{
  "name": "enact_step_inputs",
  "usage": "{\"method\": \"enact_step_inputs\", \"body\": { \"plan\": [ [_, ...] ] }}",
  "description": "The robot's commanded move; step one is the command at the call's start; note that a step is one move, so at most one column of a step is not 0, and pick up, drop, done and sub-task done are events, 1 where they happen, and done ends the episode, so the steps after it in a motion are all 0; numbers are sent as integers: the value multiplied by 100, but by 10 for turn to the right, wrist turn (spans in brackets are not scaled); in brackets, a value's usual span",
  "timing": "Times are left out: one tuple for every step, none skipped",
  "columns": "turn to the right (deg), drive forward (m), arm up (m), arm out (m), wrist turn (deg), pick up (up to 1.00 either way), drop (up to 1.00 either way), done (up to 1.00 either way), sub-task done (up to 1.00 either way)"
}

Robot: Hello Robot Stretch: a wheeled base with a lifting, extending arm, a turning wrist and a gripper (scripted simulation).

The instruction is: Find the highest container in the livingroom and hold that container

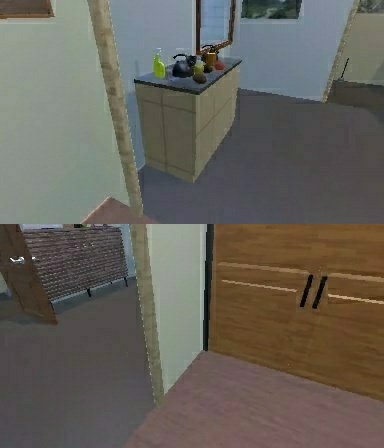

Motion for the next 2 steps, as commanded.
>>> {"method": "enact_step_inputs", "body": {
  "plan": [
    [-120,0,0,0,0,0,0,0,0],
    [0,20,0,0,0,0,0,0,0]
  ]
}}
